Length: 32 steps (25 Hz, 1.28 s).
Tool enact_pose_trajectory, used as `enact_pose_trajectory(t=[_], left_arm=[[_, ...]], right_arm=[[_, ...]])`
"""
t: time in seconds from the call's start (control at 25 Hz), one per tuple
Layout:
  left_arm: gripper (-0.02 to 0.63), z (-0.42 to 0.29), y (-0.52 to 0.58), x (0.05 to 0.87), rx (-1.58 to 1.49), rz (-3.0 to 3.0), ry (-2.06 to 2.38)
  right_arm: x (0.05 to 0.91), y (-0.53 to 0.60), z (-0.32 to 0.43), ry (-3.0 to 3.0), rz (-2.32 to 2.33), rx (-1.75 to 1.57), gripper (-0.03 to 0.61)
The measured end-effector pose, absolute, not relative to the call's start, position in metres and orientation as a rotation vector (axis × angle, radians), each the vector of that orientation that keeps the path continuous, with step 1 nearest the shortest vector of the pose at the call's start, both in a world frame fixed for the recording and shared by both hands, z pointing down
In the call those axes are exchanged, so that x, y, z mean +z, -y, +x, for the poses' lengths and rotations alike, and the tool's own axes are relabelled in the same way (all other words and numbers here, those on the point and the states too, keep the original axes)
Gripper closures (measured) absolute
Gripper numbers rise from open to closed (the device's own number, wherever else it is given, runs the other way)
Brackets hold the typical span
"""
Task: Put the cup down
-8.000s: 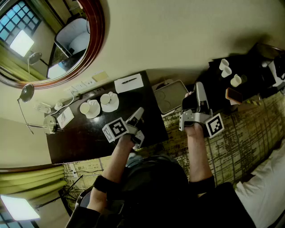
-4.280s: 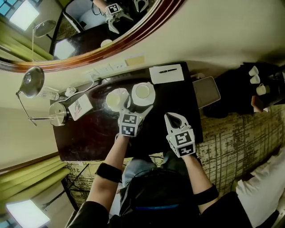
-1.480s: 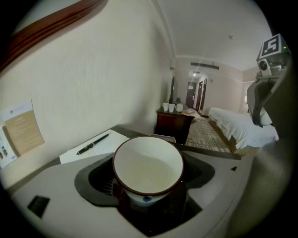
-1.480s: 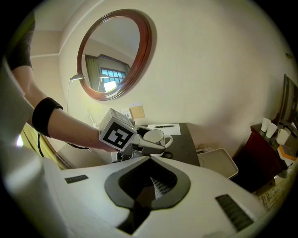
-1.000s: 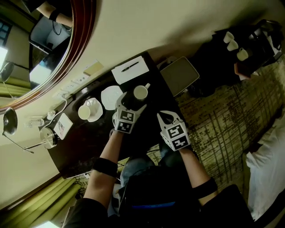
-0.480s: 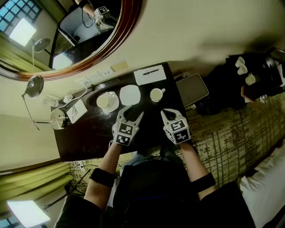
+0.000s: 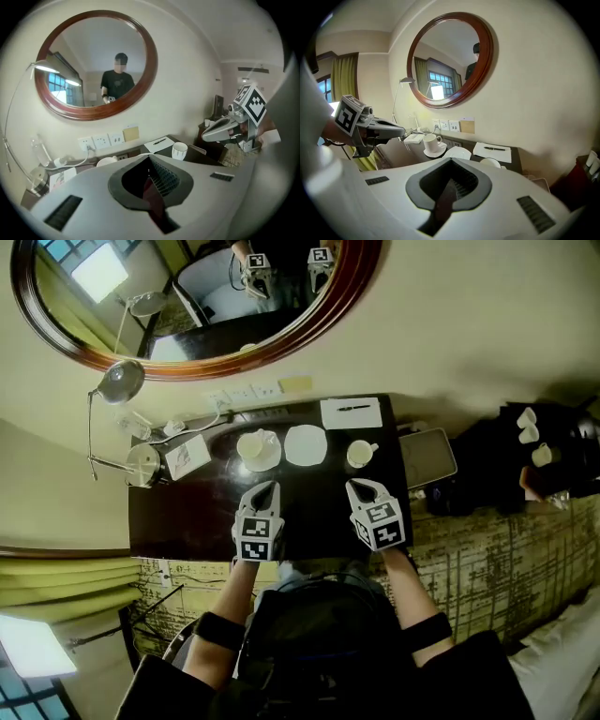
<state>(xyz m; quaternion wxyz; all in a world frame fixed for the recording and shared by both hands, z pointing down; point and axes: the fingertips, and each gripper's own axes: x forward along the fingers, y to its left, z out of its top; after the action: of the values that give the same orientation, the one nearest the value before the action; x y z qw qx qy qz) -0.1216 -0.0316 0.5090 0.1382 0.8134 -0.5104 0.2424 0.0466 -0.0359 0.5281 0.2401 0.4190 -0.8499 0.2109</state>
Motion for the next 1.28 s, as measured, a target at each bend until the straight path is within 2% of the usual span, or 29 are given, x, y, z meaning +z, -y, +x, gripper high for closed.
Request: enact_pose_trajectory(t=[0.48,1.28], left_arm=[[0.613,-0.221,0.003,0.529,0.549,2.029,1.665],[0.613,-0.229,0.016,0.556,0.524,1.977,1.624]], right_arm=[[0.527,0.036,-0.014,2.392,1.041,0.518,0.578],[0.539,0.04,-0.022,2.36,1.034,0.572,0.578]])
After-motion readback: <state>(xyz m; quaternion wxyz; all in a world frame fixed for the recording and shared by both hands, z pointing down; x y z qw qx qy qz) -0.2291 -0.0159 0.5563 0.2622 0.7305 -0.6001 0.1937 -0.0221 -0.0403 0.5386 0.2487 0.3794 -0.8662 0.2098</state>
